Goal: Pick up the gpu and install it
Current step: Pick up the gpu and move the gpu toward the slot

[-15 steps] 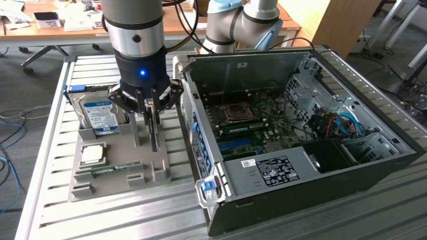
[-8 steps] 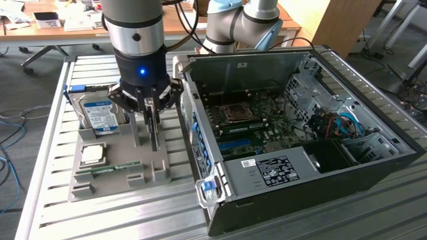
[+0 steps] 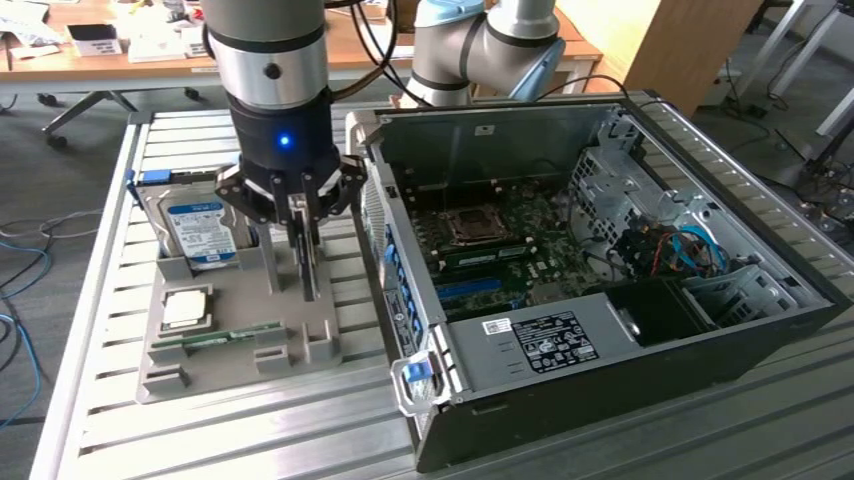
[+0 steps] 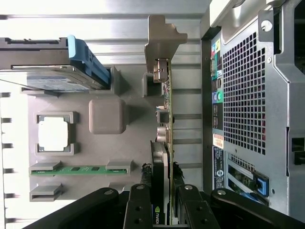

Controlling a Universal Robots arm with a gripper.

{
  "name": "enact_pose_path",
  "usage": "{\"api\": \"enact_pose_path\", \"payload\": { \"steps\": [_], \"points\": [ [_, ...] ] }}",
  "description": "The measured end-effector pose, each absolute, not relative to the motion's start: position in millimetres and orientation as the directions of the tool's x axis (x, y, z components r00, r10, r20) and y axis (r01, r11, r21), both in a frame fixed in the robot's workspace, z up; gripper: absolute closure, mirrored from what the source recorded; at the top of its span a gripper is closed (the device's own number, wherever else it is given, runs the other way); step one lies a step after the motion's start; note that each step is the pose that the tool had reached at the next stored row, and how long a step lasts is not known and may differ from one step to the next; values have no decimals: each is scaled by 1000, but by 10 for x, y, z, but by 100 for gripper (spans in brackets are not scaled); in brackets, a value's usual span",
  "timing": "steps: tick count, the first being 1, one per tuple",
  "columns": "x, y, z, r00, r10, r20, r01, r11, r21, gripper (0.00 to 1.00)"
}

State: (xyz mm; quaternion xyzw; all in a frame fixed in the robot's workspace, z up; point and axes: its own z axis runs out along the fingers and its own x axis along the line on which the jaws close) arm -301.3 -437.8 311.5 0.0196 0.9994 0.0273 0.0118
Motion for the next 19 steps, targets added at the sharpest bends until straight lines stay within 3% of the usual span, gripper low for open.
{"api": "enact_pose_path", "payload": {
  "steps": [11, 12, 19],
  "points": [
    [-3013, -4378, 3221, -999, 40, -23, 39, 998, 55, 73],
    [-3014, -4378, 3405, -999, 40, -22, 39, 998, 55, 73],
    [-3013, -4378, 3532, -999, 40, -23, 39, 998, 55, 73]
  ]
}}
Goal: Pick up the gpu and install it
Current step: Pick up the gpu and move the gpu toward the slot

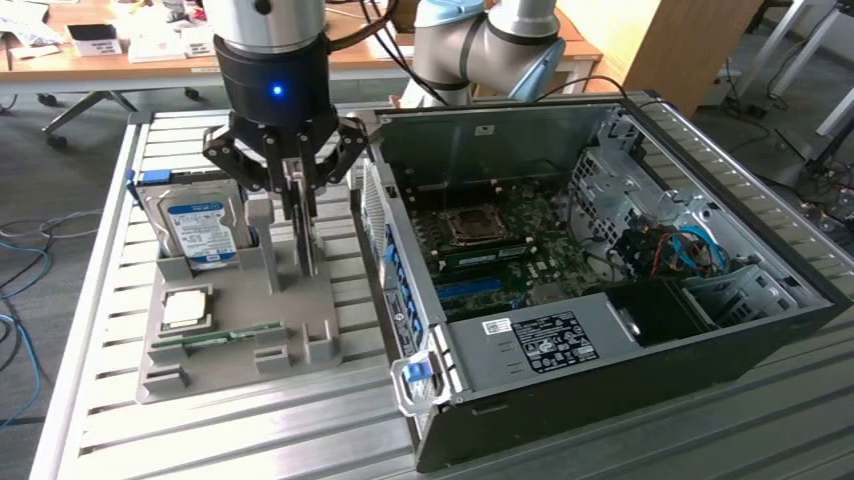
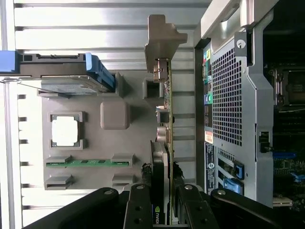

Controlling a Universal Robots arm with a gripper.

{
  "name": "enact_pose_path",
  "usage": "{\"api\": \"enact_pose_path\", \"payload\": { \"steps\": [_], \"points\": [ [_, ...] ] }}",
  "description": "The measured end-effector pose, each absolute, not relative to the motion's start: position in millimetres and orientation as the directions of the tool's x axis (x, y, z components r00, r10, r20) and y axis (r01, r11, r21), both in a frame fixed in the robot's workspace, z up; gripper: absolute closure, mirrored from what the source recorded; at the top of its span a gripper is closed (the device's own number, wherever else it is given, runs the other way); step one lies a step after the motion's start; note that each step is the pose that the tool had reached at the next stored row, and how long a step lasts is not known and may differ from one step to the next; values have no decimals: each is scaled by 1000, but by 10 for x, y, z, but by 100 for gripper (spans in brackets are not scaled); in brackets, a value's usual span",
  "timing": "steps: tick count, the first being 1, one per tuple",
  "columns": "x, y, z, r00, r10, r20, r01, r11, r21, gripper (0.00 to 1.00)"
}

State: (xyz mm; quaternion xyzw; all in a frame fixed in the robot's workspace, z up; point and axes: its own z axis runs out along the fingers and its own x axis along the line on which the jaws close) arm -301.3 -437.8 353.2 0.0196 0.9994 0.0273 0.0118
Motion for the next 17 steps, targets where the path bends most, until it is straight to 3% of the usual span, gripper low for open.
{"api": "enact_pose_path", "payload": {
  "steps": [17],
  "points": [
    [-3014, -4378, 3647, -999, 40, -23, 39, 998, 55, 73]
  ]
}}
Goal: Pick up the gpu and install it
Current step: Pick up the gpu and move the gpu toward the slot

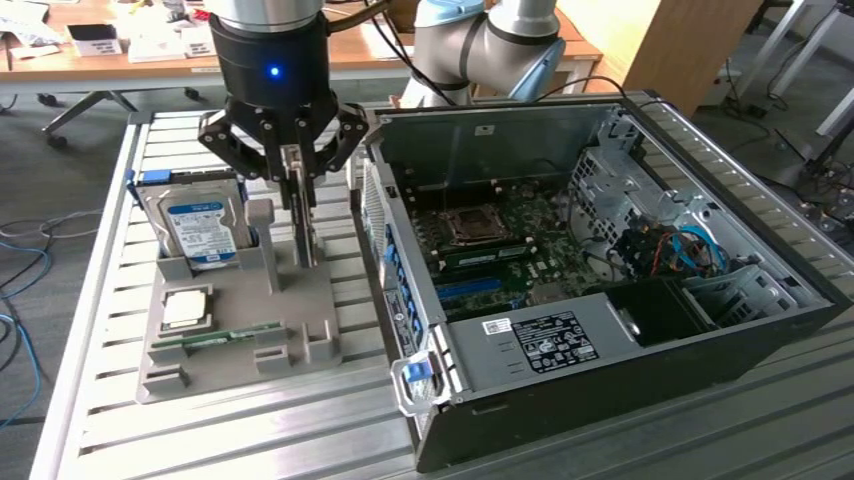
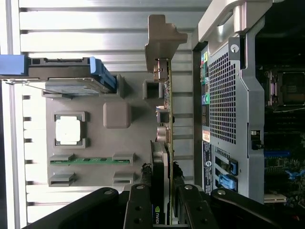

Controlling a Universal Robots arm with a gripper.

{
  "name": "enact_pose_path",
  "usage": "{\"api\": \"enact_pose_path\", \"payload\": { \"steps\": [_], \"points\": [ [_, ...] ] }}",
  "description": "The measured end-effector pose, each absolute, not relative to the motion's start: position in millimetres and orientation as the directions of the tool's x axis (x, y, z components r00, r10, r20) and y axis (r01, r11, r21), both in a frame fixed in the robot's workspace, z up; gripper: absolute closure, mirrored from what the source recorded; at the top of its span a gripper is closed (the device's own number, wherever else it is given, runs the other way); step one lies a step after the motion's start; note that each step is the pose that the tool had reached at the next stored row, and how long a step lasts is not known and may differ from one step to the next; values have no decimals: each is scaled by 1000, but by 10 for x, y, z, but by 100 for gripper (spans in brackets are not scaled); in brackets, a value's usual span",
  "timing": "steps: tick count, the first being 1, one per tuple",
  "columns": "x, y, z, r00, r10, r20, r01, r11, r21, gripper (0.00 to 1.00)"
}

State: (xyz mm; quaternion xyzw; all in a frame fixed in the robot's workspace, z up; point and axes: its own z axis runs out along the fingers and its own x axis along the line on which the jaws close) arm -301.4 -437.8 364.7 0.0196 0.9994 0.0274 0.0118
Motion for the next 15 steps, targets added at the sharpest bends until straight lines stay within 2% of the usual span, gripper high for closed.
{"api": "enact_pose_path", "payload": {
  "steps": [15],
  "points": [
    [-3014, -4378, 3869, -999, 40, -23, 39, 998, 54, 73]
  ]
}}
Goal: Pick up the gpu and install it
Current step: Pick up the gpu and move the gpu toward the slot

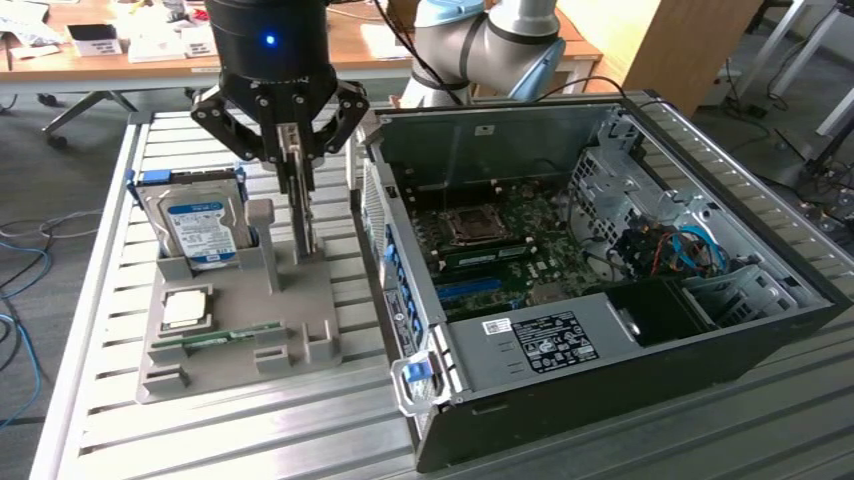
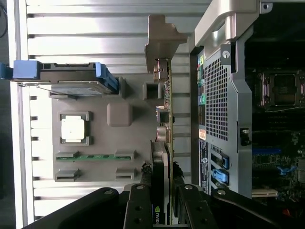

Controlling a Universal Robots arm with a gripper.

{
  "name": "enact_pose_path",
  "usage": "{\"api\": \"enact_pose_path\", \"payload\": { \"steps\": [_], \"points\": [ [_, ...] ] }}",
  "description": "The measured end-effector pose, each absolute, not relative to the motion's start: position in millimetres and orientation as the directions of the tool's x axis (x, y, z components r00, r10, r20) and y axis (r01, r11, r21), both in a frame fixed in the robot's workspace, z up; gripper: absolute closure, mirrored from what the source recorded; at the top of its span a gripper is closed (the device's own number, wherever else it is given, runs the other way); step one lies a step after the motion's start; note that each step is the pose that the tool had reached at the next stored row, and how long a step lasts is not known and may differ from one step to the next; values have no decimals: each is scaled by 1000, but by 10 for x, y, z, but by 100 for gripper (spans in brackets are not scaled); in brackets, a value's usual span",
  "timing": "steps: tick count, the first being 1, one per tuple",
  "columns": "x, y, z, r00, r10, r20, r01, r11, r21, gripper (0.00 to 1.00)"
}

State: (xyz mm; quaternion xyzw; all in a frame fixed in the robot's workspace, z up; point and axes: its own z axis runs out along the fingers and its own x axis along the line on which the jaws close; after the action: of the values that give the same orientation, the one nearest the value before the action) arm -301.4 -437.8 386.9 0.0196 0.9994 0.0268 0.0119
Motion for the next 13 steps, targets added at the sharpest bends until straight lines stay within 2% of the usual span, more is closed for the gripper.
{"api": "enact_pose_path", "payload": {
  "steps": [13],
  "points": [
    [-3013, -4378, 4064, -999, 40, -23, 39, 998, 54, 73]
  ]
}}
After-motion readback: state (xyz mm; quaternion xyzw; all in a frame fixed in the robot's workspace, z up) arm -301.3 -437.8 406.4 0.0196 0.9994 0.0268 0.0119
